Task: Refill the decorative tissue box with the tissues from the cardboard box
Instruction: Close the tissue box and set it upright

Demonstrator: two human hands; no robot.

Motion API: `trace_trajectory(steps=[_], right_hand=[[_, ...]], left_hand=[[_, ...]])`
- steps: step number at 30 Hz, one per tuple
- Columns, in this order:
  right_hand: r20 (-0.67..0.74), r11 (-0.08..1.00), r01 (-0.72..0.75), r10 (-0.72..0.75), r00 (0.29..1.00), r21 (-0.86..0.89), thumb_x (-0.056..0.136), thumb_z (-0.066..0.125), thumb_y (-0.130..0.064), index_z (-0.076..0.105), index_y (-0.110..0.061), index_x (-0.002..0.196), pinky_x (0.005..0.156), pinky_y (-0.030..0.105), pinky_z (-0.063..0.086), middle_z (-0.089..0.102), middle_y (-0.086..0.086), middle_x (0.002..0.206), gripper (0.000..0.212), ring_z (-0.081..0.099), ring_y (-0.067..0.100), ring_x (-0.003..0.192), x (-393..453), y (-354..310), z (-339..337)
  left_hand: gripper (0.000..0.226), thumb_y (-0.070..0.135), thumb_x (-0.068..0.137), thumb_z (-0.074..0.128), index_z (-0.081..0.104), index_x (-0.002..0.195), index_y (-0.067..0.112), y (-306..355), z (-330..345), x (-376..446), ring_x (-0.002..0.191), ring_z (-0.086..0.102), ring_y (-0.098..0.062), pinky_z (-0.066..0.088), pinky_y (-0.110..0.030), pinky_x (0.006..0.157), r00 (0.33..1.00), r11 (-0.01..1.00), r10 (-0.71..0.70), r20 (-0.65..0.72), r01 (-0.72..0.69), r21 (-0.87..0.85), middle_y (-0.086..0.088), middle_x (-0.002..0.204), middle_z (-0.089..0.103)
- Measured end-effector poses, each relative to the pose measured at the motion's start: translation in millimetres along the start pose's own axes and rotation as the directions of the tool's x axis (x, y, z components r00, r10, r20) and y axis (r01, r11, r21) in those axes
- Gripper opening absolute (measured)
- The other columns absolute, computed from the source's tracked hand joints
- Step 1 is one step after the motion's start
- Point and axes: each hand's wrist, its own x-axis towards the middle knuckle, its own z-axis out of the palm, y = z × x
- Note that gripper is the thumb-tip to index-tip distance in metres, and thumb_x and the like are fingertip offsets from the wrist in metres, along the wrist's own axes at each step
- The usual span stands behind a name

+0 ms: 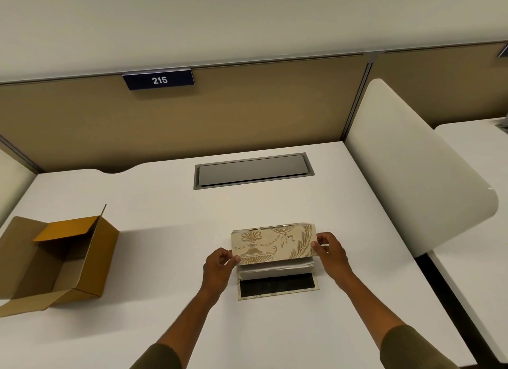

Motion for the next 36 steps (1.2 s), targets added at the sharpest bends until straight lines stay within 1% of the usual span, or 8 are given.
trace_trajectory(steps=[2,7,11,16,19,29,33,36], right_hand=[[-0.002,1.0,-0.003,0.003,1.0,-0.015,0.093,0.061,-0.019,0.054,-0.016,0.105,0.062,0.015,0.044,0.06,0.002,0.098,0.014,0.057,0.019,0.086,-8,7,-1],[0.0,0.998,-0.002,0.002,1.0,-0.058,0.092,0.062,-0.019,0.054,-0.014,0.102,0.063,0.018,0.045,0.062,0.005,0.096,0.014,0.057,0.021,0.084,-27,25,-3],[0.003,0.997,-0.005,0.005,1.0,-0.074,0.092,0.063,-0.018,0.054,-0.014,0.099,0.064,0.019,0.046,0.063,0.005,0.096,0.012,0.057,0.022,0.086,-37,34,-4],[0.015,0.994,-0.016,0.018,1.0,-0.105,0.089,0.066,-0.014,0.057,-0.011,0.096,0.063,0.02,0.045,0.065,0.006,0.095,0.011,0.058,0.019,0.081,-46,47,-4],[0.024,0.993,-0.043,0.046,0.999,-0.114,0.088,0.067,-0.011,0.058,-0.01,0.095,0.062,0.02,0.045,0.065,0.008,0.095,0.011,0.059,0.017,0.078,-51,54,-3],[0.052,0.973,-0.067,0.08,0.995,-0.219,0.086,0.069,-0.012,0.058,-0.01,0.091,0.07,0.032,0.049,0.065,0.004,0.091,0.013,0.062,0.021,0.08,-56,62,-4],[0.05,0.962,-0.078,0.094,0.994,-0.263,0.084,0.072,-0.014,0.06,-0.012,0.089,0.071,0.033,0.049,0.065,0.003,0.088,0.013,0.063,0.021,0.081,-57,62,-3],[0.029,0.953,-0.091,0.104,0.994,-0.289,0.084,0.071,-0.014,0.062,-0.011,0.09,0.067,0.03,0.047,0.066,0.003,0.089,0.01,0.062,0.021,0.083,-58,63,1]], left_hand=[[0.019,0.012,0.086,0.072,0.059,0.079,0.0,-5,-2,-8,0.101,0.068,-0.03,0.056,-0.044,0.091,1.0,1.0,0.009,0.002,-0.009,0.007,-0.012,0.098,0.075],[0.018,0.017,0.083,0.076,0.064,0.073,0.007,-22,-5,-25,0.099,0.067,-0.021,0.053,-0.036,0.093,1.0,0.998,0.019,0.018,-0.02,0.06,-0.003,0.092,0.076],[0.019,0.02,0.082,0.077,0.064,0.07,0.012,-31,-5,-30,0.098,0.067,-0.021,0.052,-0.034,0.092,0.999,0.992,0.013,0.032,-0.017,0.123,-0.001,0.09,0.076],[0.017,0.011,0.08,0.077,0.064,0.078,0.001,-40,-3,-33,0.096,0.065,-0.029,0.052,-0.044,0.087,0.998,0.974,0.001,0.055,-0.014,0.225,-0.008,0.093,0.074],[0.015,0.005,0.076,0.078,0.065,0.079,-0.001,-44,0,-33,0.096,0.064,-0.029,0.052,-0.043,0.085,0.999,0.962,-0.011,0.048,-0.002,0.273,-0.011,0.094,0.073],[0.037,0.011,0.073,0.081,0.05,0.06,0.026,-43,1,-38,0.081,0.054,-0.021,0.041,-0.028,0.069,0.997,0.906,-0.061,0.054,0.032,0.422,-0.004,0.084,0.061],[0.042,0.013,0.074,0.08,0.046,0.057,0.031,-41,0,-38,0.079,0.054,-0.019,0.04,-0.026,0.068,0.997,0.862,-0.061,0.057,0.024,0.506,-0.001,0.083,0.059],[0.043,0.012,0.075,0.076,0.044,0.055,0.033,-41,1,-40,0.079,0.057,-0.018,0.044,-0.028,0.069,0.997,0.821,-0.051,0.06,0.008,0.571,-0.002,0.083,0.063]])
